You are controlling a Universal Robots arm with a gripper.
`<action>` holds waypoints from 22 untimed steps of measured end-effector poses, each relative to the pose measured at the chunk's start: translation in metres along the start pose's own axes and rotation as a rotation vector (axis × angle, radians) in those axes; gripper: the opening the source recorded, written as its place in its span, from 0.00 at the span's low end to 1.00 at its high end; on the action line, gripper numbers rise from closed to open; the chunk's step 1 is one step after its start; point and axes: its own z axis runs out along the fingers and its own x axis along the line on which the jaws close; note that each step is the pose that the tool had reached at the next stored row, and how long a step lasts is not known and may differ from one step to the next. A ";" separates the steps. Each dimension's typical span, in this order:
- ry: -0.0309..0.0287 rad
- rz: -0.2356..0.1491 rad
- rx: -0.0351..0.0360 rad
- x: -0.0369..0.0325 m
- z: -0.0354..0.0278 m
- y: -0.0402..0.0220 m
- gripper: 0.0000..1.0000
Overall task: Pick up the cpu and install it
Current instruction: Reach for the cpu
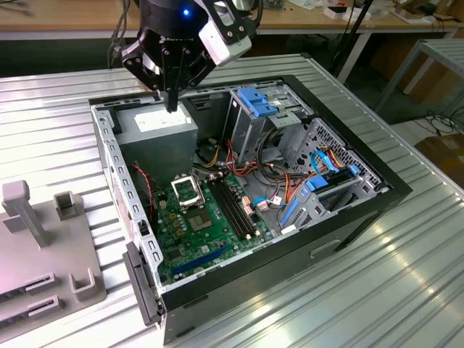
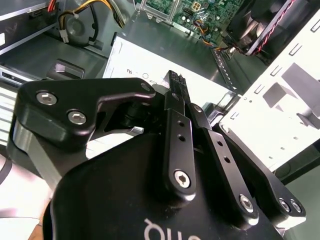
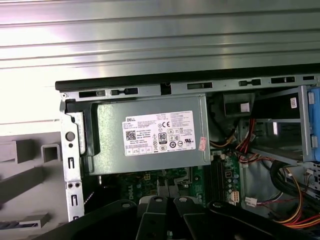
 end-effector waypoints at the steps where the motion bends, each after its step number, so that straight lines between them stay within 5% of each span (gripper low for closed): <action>1: 0.0004 0.000 0.0000 0.0009 0.0000 -0.0001 0.11; 22: 0.0018 0.000 0.0001 0.0158 -0.0003 -0.0012 0.11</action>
